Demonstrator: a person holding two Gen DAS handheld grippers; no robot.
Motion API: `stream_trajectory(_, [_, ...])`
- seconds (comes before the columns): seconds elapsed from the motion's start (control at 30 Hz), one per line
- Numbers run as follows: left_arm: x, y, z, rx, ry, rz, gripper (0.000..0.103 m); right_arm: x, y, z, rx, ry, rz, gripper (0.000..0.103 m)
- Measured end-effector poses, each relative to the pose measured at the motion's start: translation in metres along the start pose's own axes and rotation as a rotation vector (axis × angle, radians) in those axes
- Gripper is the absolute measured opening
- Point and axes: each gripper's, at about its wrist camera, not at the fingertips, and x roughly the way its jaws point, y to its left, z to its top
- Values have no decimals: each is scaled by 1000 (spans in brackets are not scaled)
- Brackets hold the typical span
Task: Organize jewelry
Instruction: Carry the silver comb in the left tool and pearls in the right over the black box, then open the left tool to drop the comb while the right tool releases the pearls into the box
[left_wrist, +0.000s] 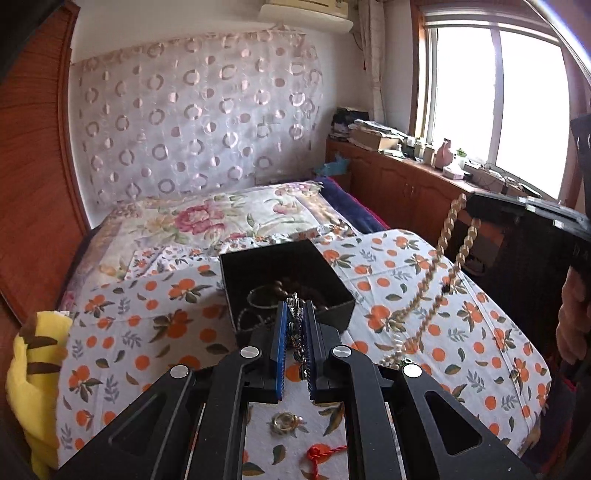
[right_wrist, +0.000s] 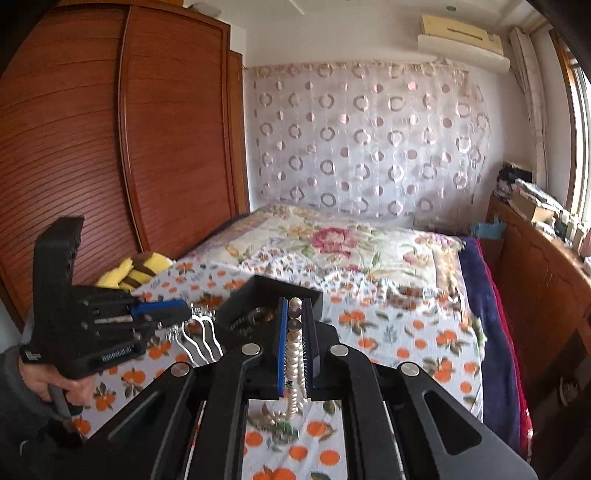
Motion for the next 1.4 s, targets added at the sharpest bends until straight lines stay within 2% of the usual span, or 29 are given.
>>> stream_trajectory(0.17, [-3, 9, 10, -5, -19, 17, 7, -1, 3, 28, -7, -35, 10, 8])
stream_trajectory(0.4, [3, 32, 26, -46, -30, 49, 7, 5, 9, 66, -41, -52, -20, 8])
stream_trajectory(0.67, [26, 57, 43, -105, -30, 67, 7, 24, 11, 97, -66, -49, -47, 8])
stream_trajectory(0.87, [54, 65, 40, -145, 4, 44, 7, 41, 16, 116, -84, -47, -54, 8])
stream_trajectory(1.03, [72, 68, 31, -192, 26, -5, 7, 58, 24, 120, -101, -29, -59, 8])
stream_trajectory(1.27, [85, 68, 26, -222, 50, -34, 8, 82, 27, 111, -89, 4, -49, 8])
stream_trajectory(1.33, [84, 69, 24, -222, 55, -27, 14, 88, 29, 107, -91, 13, -52, 8])
stream_trajectory(1.4, [80, 69, 23, -208, 53, -16, 29, 93, 29, 104, -90, 23, -56, 8])
